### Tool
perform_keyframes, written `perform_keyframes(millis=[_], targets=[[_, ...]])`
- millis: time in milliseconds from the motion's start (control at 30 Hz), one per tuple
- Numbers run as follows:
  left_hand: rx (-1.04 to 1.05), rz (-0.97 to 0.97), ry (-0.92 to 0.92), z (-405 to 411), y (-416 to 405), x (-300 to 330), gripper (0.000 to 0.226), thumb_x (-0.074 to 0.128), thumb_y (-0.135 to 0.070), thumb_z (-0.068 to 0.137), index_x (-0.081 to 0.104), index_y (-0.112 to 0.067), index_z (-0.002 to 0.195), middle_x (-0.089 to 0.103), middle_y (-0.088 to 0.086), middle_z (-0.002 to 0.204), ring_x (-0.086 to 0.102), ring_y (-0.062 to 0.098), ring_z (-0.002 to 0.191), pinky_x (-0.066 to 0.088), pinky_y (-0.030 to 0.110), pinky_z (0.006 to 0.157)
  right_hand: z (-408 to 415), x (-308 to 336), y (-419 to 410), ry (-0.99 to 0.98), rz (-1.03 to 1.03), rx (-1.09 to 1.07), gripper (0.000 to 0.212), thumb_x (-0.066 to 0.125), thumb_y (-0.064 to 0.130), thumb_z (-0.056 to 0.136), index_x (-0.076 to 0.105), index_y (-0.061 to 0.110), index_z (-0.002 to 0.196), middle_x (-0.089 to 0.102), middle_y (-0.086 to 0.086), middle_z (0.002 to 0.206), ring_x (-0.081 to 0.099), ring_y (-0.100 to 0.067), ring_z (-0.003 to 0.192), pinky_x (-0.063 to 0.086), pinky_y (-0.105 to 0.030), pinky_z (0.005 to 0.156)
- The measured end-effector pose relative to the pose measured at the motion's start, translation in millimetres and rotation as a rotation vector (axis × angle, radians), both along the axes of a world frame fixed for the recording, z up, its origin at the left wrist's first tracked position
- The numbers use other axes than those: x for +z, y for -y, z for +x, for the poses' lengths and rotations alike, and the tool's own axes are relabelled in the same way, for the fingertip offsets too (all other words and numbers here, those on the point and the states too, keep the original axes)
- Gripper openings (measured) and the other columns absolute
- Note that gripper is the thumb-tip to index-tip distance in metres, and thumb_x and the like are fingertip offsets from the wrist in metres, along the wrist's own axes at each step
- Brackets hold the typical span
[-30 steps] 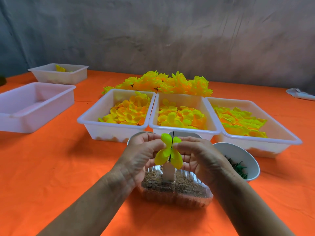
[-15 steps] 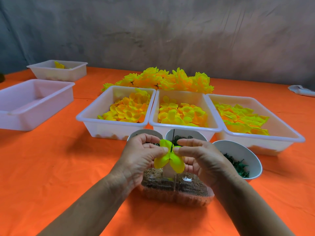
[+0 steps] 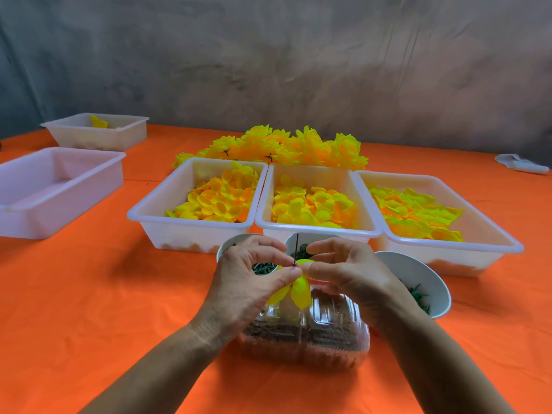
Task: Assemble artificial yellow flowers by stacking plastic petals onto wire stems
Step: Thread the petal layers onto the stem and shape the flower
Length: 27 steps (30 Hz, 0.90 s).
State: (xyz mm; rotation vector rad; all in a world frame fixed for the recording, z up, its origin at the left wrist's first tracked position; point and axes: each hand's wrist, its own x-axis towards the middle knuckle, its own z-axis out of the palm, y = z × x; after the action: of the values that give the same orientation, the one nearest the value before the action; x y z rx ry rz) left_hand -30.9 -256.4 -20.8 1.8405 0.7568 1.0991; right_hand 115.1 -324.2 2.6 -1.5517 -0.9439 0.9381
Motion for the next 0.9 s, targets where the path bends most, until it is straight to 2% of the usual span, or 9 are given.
perform_keyframes(millis=[67, 133, 267, 367, 500, 567, 633, 733, 900], targets=[[-0.007, 0.017, -0.008, 0.2, -1.4, 1.1, 0.018, 0.086, -0.017, 0.064, 0.075, -0.031, 0.066, 0.068, -0.005, 0.094, 0.063, 0.013, 0.099, 0.047, 0.043, 0.094, 8.1, 1.6, -4.9, 0.119, 0.068, -0.056, 0.016, 0.073, 0.005, 0.077, 0.066, 0.018, 0.084, 0.069, -0.003, 0.079, 0.064, -0.002, 0.062, 0.047, -0.013, 0.054], [-0.019, 0.039, -0.021, 0.2, -3.1, 2.9, 0.015, 0.086, -0.022, 0.061, 0.074, -0.031, 0.062, 0.069, -0.007, 0.090, 0.064, 0.011, 0.096, 0.048, 0.040, 0.092, 22.4, 4.3, -15.6, 0.238, 0.135, -0.154, 0.016, 0.073, 0.006, 0.077, 0.067, 0.020, 0.079, 0.068, 0.001, 0.073, 0.059, 0.003, 0.057, 0.041, -0.009, 0.049], [-0.074, 0.029, -0.055, -0.7, -8.4, 4.8, 0.017, 0.086, -0.017, 0.061, 0.073, -0.028, 0.060, 0.070, -0.008, 0.087, 0.065, 0.008, 0.093, 0.049, 0.036, 0.089, 54.9, 9.7, -43.7, 0.308, 0.156, -0.309, 0.011, 0.070, 0.003, 0.079, 0.072, 0.010, 0.087, 0.067, -0.004, 0.077, 0.055, -0.006, 0.062, 0.040, -0.020, 0.055], [-0.114, -0.007, -0.075, -1.0, -12.5, 6.8, 0.016, 0.086, -0.017, 0.060, 0.073, -0.027, 0.059, 0.071, -0.004, 0.088, 0.065, 0.011, 0.093, 0.049, 0.037, 0.092, 70.0, 11.1, -56.5, 0.342, 0.129, -0.361, 0.016, 0.067, 0.000, 0.080, 0.072, 0.003, 0.095, 0.065, -0.007, 0.078, 0.054, -0.011, 0.061, 0.040, -0.023, 0.053], [-0.123, -0.015, -0.070, -1.1, -13.5, 5.8, 0.011, 0.083, -0.026, 0.056, 0.073, -0.026, 0.059, 0.071, -0.005, 0.085, 0.066, 0.009, 0.089, 0.050, 0.035, 0.090, 71.8, 12.4, -52.6, 0.379, 0.152, -0.139, 0.015, 0.068, -0.001, 0.079, 0.071, 0.013, 0.076, 0.065, -0.004, 0.066, 0.053, -0.014, 0.058, 0.039, -0.023, 0.050], [-0.126, -0.013, -0.063, -0.8, -14.3, 3.6, 0.013, 0.085, -0.020, 0.058, 0.073, -0.025, 0.059, 0.071, -0.004, 0.084, 0.066, 0.010, 0.087, 0.051, 0.034, 0.089, 66.5, 9.2, -48.8, 0.489, 0.119, 0.043, 0.018, 0.069, -0.002, 0.077, 0.072, 0.016, 0.072, 0.067, -0.003, 0.064, 0.055, -0.009, 0.056, 0.042, -0.018, 0.050], [-0.131, -0.015, -0.065, 0.0, -14.9, 2.5, 0.011, 0.084, -0.023, 0.058, 0.074, -0.021, 0.061, 0.071, -0.004, 0.083, 0.066, 0.010, 0.087, 0.051, 0.033, 0.088, 61.3, 2.3, -50.1, 0.718, 0.043, 0.143, 0.013, 0.071, 0.000, 0.076, 0.076, 0.012, 0.078, 0.072, -0.003, 0.073, 0.059, -0.004, 0.062, 0.045, -0.016, 0.061], [-0.123, -0.011, -0.061, -0.4, -15.1, 1.7, 0.019, 0.080, -0.035, 0.054, 0.074, -0.019, 0.063, 0.071, -0.004, 0.084, 0.066, 0.010, 0.086, 0.052, 0.032, 0.086, 54.9, -9.3, -56.2, 1.020, -0.071, 0.188, 0.017, 0.067, 0.002, 0.078, 0.076, 0.010, 0.089, 0.073, -0.009, 0.089, 0.064, -0.016, 0.085, 0.043, -0.021, 0.070], [-0.136, -0.022, -0.051, -1.1, -14.6, -0.5, 0.013, 0.082, -0.030, 0.058, 0.074, -0.022, 0.063, 0.071, -0.006, 0.083, 0.067, 0.007, 0.083, 0.051, 0.022, 0.080, 39.6, -18.5, -66.3, 1.104, -0.127, 0.256, 0.018, 0.064, 0.009, 0.079, 0.074, 0.016, 0.091, 0.069, -0.011, 0.095, 0.059, -0.025, 0.091, 0.043, -0.028, 0.074]])
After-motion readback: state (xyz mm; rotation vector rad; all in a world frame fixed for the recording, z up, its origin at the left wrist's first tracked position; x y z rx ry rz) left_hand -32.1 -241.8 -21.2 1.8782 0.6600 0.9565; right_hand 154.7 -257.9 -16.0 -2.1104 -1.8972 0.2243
